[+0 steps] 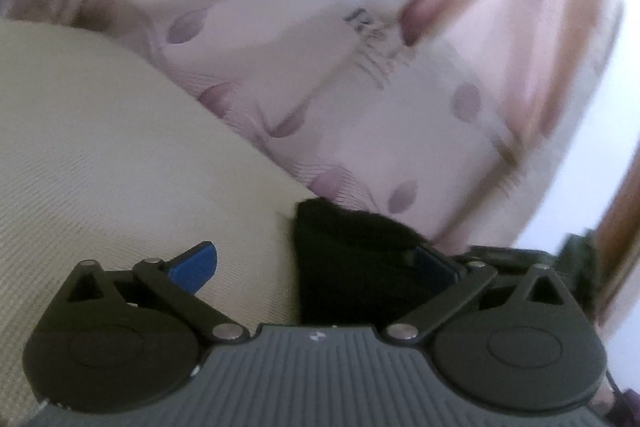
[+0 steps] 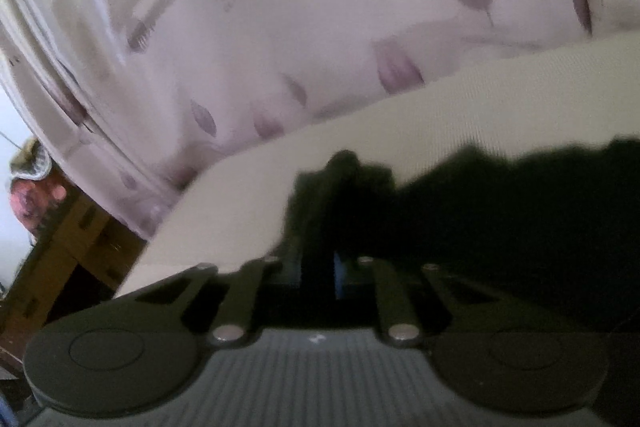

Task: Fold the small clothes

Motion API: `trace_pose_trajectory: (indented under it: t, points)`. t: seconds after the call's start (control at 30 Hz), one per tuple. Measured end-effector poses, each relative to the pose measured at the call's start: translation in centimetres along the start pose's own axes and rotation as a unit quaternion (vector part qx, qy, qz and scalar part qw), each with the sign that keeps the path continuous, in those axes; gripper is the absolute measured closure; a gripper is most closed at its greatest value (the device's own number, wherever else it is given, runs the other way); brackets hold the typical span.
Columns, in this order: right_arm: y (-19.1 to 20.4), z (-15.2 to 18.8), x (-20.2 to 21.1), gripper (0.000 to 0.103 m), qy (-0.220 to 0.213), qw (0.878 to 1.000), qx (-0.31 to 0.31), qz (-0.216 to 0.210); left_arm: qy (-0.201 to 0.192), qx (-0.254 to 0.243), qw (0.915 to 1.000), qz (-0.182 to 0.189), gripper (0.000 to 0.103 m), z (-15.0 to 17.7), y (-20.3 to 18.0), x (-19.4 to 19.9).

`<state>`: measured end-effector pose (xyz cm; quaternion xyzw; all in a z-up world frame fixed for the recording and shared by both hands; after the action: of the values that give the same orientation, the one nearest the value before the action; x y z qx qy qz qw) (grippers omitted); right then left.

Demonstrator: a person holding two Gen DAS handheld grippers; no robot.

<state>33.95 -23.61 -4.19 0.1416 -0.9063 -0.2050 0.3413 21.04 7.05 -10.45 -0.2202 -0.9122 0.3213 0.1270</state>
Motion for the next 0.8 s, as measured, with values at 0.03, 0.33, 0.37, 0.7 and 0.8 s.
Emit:
trace_pose_trajectory:
  t: [0.03,0.33,0.37,0.7,0.8]
  points:
    - [-0.2,-0.4,0.5,0.089,-0.006,1.0,0.002,0.002,0.004,0.002,1.0,-0.003,0.0,0.0,0.1,-0.1]
    - [-6.3,-4.0,5.7,0.092,-0.034,0.999,-0.037,0.012,0.016,-0.011,0.9997,-0.012,0.0,0.2,0.1,-0.7]
    - [-6.9,-3.9,5.9,0.092,-0.021,0.999,-0.05,-0.005,0.015,-0.012,0.9997,-0.013,0.0,0.3,0.1,-0.6]
    - [-4.7,0.6,1.5,0.025,0.07,0.988,-0.13,-0.048,0.022,-0.009,0.9996,-0.017,0.0,0.2,0.1,-1.0]
    - [-3.7,1.0,0.2,0.025,0.075,0.986,-0.142,-0.047,0.025,-0.013,0.9995,-0.014,0.0,0.2,0.0,-1.1]
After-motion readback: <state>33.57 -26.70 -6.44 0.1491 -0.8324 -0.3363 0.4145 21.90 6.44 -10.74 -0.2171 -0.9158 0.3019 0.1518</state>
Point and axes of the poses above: each gripper's, at about its wrist camera, not at the fingertips, and x roughly against the way its jaws point, y to its left, z to its underside, the point moved 2 cm from there along -x, roughly the way its jaws point, and after that the axes turned 9 degrees about z, right-handed, at the moved point
